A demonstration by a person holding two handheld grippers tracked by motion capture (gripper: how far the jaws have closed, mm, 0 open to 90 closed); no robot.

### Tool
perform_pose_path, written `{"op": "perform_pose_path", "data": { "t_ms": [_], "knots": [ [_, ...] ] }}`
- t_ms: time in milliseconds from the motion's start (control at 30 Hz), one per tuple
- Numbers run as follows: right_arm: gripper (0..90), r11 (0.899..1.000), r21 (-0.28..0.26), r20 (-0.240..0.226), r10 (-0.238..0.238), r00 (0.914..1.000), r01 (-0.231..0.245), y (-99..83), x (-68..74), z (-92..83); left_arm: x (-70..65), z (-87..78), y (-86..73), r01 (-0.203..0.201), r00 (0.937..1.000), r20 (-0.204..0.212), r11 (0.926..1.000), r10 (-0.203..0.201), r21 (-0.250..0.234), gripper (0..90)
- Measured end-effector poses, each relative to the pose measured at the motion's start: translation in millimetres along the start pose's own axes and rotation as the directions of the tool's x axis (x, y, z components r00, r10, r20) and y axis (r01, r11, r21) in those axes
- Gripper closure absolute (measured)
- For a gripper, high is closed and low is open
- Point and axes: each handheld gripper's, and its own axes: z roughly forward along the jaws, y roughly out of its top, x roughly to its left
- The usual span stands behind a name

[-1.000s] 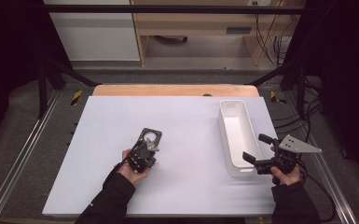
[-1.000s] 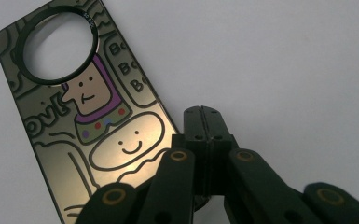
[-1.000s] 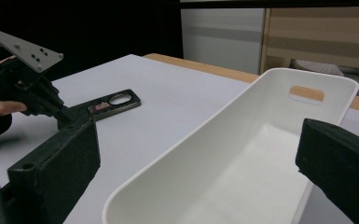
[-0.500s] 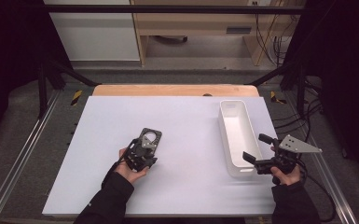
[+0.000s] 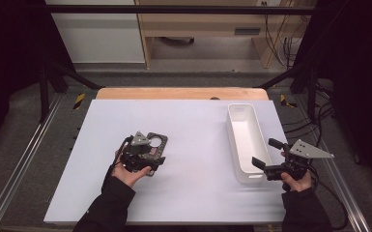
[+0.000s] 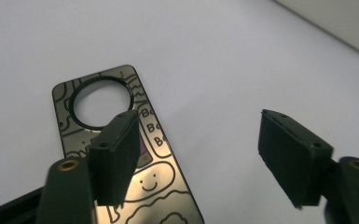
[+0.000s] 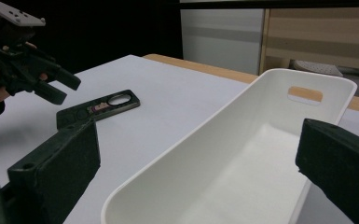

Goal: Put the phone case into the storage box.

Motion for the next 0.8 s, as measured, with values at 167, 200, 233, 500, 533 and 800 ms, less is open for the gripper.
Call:
{"op": "perform_pose_path", "data": {
  "t_ms": [167,200,233,500,533,800],
  "knots": [
    [0.4,1.0,-0.003,0.0,0.002,1.0,-0.002,0.2,-0.2,-0.4,3.7,-6.4,2.3,0.022,0.9997,-0.006,0.9989,-0.022,-0.04,19.3],
    [0.4,1.0,-0.003,0.0,0.001,1.0,-0.001,0.3,-0.2,-0.6,4.5,-7.6,2.8,0.021,0.9997,-0.009,0.9989,-0.021,-0.042,18.0],
    [0.4,1.0,-0.004,0.0,0.001,1.0,-0.001,0.4,-0.3,-0.7,5.1,-8.5,3.3,0.021,0.9997,-0.014,0.9988,-0.022,-0.045,16.4],
    [0.4,1.0,-0.002,-0.001,-0.001,1.0,0.001,0.4,-0.3,-0.7,8.7,-16.0,8.2,0.008,0.9981,-0.06,0.9975,-0.012,-0.07,6.5],
    [0.4,1.0,-0.002,0.0,-0.001,1.0,0.001,0.5,-0.3,-0.7,9.1,-16.7,8.8,0.008,0.9979,-0.064,0.9974,-0.012,-0.071,5.2],
    [0.4,1.0,0.0,0.0,0.0,1.0,0.0,0.1,-0.6,-0.3,16.6,-18.5,13.0,0.022,0.9952,-0.094,0.9968,-0.029,-0.076,1.6]
  ]
}}
